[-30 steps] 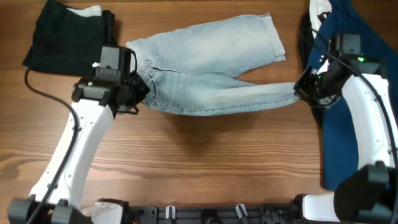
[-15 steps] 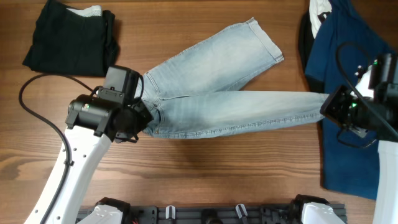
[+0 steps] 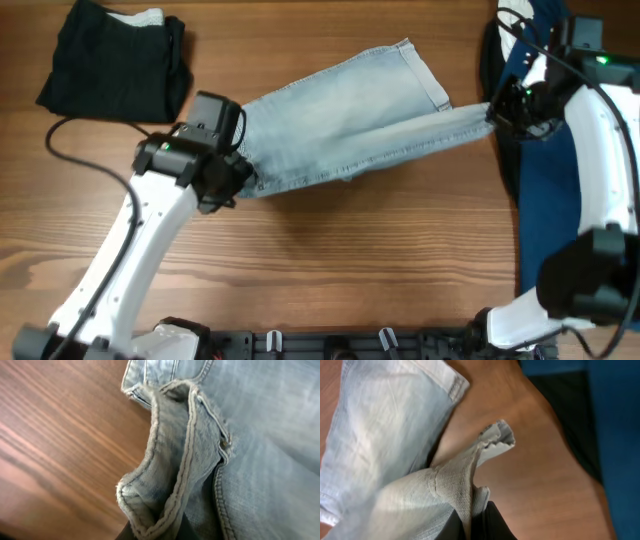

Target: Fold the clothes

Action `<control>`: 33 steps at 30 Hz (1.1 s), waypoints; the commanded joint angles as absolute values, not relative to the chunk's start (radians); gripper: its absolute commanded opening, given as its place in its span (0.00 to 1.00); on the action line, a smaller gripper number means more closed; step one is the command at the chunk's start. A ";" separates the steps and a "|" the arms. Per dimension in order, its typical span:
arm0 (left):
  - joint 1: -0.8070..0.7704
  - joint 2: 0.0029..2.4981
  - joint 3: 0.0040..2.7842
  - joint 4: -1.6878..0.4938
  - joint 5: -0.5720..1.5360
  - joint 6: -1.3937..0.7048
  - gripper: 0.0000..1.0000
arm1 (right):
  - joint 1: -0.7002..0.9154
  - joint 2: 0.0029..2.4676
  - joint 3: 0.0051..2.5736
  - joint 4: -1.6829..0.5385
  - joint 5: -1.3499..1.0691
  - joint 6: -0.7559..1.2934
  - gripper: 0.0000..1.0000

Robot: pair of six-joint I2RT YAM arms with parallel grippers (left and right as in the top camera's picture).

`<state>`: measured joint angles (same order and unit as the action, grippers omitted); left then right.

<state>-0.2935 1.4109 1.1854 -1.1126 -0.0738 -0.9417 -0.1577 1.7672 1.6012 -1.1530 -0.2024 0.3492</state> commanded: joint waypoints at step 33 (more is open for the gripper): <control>-0.185 1.353 1.416 -1.686 -0.152 -1.403 0.04 | 0.030 1.765 1.800 -1.226 -0.157 0.340 0.04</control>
<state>-0.1963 1.3849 1.4170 -1.5726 -0.1112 -1.1202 0.0353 1.7679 1.7870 -1.2018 -0.1787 0.3534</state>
